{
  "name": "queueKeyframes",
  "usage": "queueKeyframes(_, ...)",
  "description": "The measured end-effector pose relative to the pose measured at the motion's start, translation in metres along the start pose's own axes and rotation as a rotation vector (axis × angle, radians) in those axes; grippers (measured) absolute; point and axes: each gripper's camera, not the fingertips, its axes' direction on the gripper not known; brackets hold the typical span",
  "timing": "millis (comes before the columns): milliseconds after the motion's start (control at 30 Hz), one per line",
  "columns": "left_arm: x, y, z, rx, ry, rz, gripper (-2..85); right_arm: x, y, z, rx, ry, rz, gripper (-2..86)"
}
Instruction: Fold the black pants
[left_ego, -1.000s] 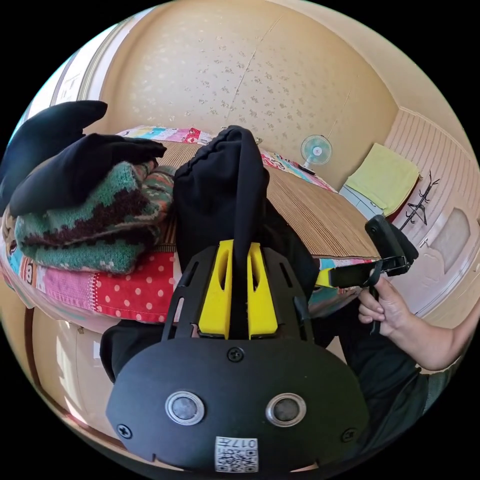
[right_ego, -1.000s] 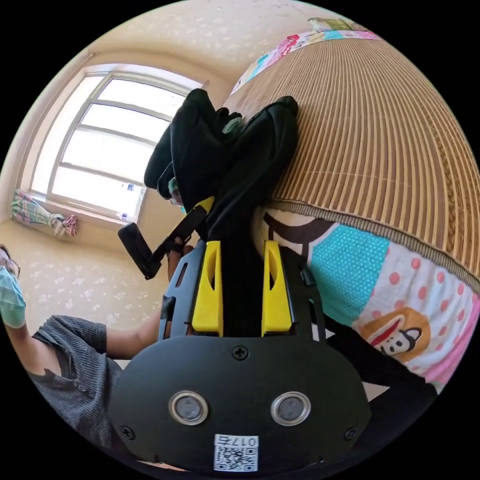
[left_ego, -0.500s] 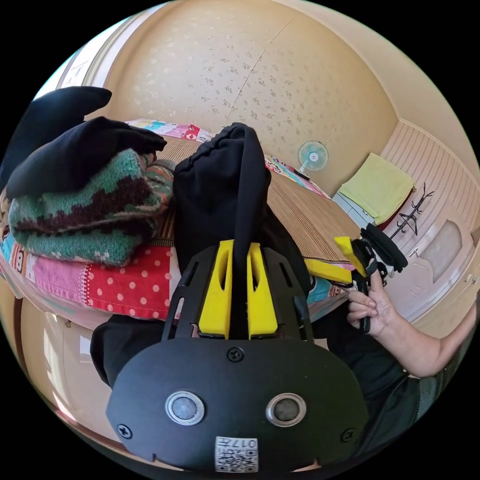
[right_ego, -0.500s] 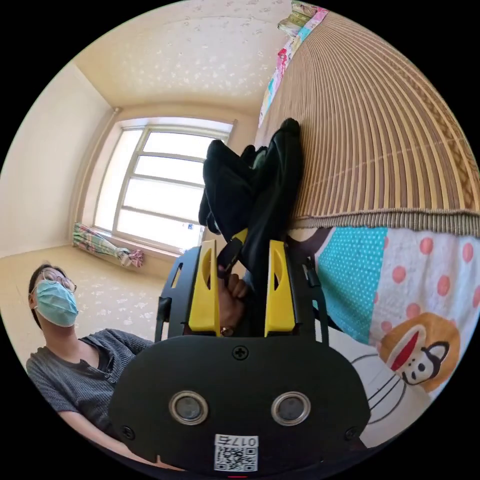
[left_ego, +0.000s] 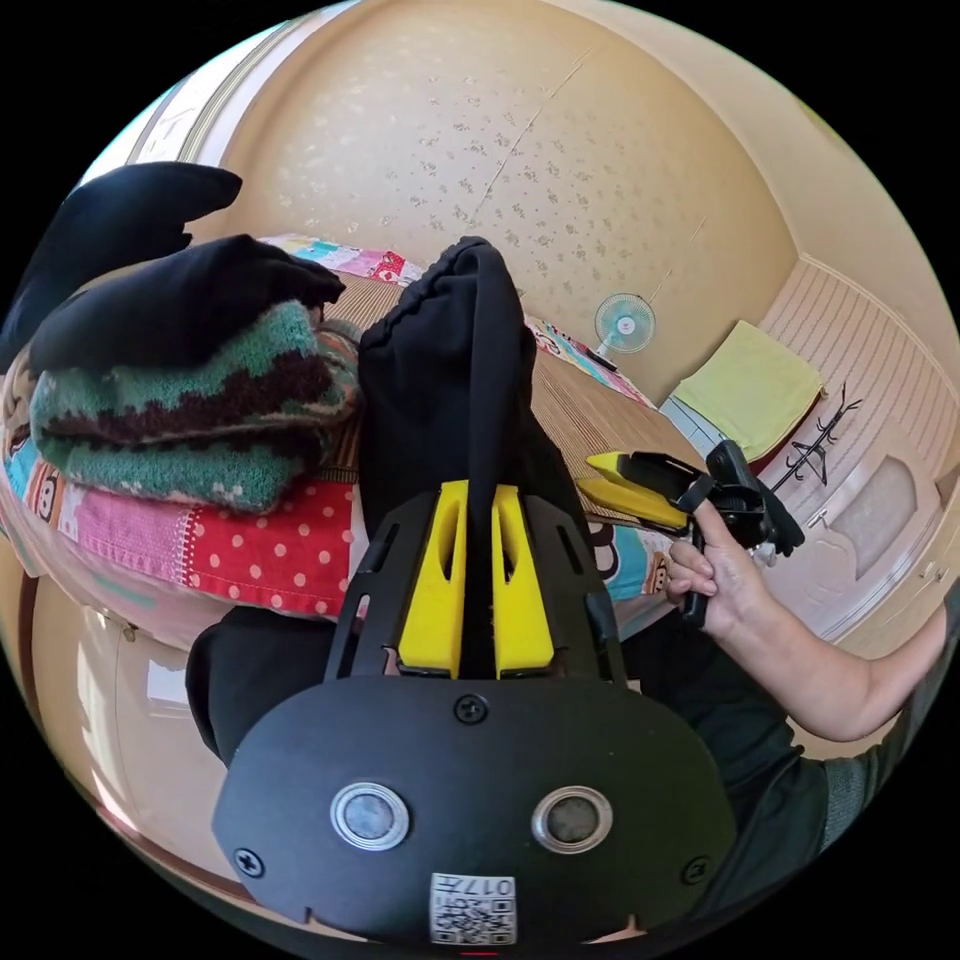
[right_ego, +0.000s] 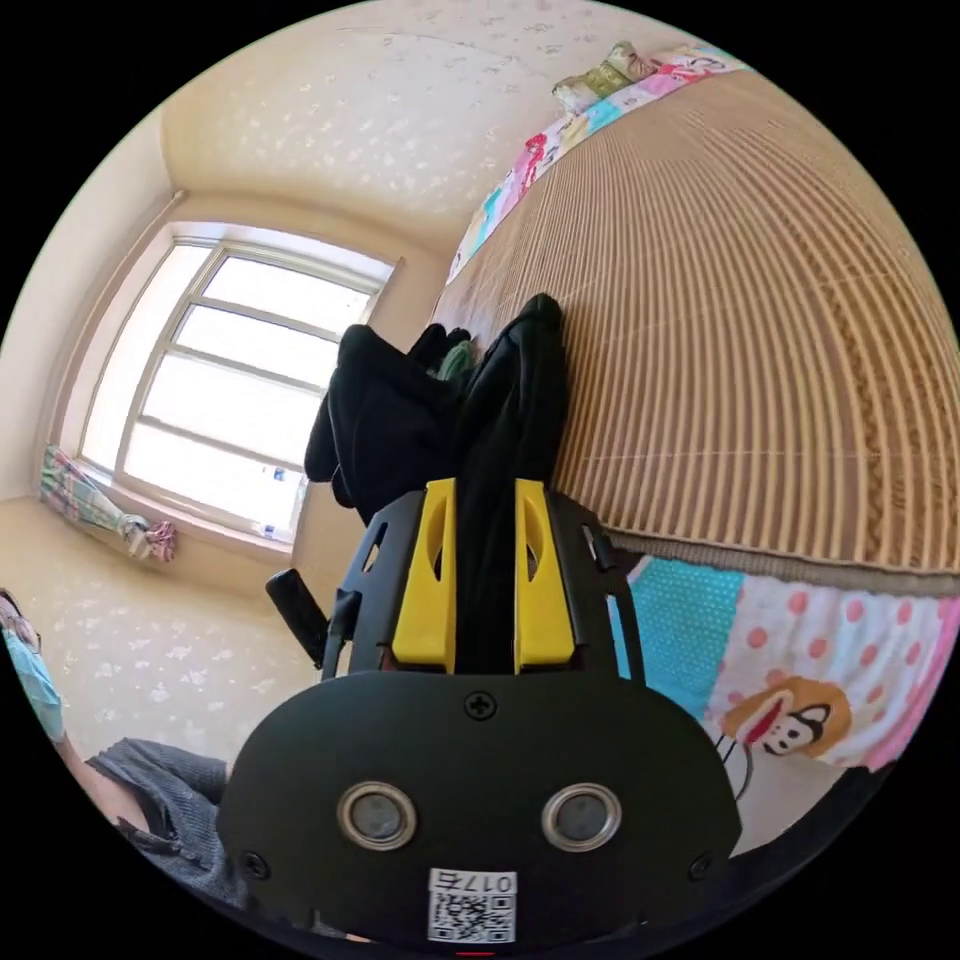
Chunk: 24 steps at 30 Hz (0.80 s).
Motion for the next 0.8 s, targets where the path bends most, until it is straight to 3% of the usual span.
queueKeyframes(100, 0.006, -0.002, 0.002, -0.008, -0.017, -0.005, 4.3, 0.016, 0.006, -0.015, 0.049, -0.006, 0.012, 13.2)
queueKeyframes(267, 0.008, -0.008, -0.001, -0.05, -0.004, -0.041, 4.3, 0.023, -0.009, 0.027, -0.157, 0.01, 0.018, 8.9)
queueKeyframes(367, 0.002, -0.016, -0.016, -0.102, 0.062, -0.12, 4.0, 0.023, -0.028, 0.016, -0.309, -0.251, 0.066, 5.3)
queueKeyframes(400, 0.005, -0.019, -0.023, -0.109, 0.073, -0.112, 4.0, 0.024, -0.031, -0.012, -0.267, -0.34, 0.075, 4.4)
queueKeyframes(500, 0.034, -0.033, -0.076, -0.091, 0.127, 0.021, 3.7, 0.002, -0.031, -0.111, -0.177, -0.334, -0.118, 3.2)
queueKeyframes(600, 0.058, -0.046, -0.15, 0.01, 0.32, 0.166, 3.5, -0.011, -0.021, -0.228, -0.061, -0.471, -0.289, 2.7)
queueKeyframes(667, 0.077, -0.062, -0.199, 0.072, 0.554, 0.32, 3.5, -0.02, -0.014, -0.295, -0.004, -0.584, -0.406, 2.6)
queueKeyframes(800, 0.122, -0.091, -0.25, 0.131, 0.823, 0.606, 3.4, -0.048, 0.003, -0.424, 0.077, -0.759, -0.622, 2.4)
